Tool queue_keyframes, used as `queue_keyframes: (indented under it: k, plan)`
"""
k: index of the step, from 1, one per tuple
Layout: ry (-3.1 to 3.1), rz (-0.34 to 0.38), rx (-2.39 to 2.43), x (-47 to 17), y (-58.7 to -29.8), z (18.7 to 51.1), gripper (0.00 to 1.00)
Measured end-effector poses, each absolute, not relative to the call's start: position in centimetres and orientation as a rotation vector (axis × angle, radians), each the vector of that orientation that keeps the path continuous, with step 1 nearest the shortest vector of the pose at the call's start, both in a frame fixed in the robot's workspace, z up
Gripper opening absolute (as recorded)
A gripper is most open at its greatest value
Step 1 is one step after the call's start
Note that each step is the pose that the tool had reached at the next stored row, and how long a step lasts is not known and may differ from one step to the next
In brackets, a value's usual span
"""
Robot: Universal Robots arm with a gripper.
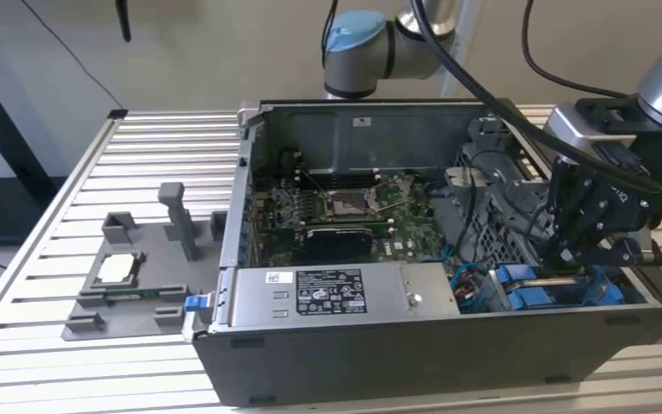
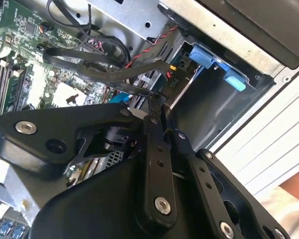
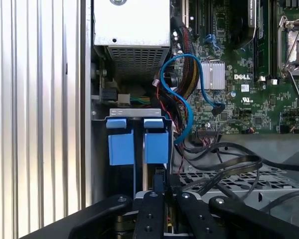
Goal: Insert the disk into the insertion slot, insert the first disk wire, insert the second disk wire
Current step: 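Insert the second disk wire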
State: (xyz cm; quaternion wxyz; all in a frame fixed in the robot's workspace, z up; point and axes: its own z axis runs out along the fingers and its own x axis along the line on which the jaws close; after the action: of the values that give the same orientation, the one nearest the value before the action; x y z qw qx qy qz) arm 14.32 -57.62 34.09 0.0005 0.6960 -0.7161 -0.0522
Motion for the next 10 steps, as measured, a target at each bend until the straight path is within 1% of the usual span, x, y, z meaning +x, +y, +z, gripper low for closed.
queue_keyframes:
  k: [10]
  plan:
    - [-2.243, -0.179, 2.179, 14.48, -57.86, 33.48, 0.16]
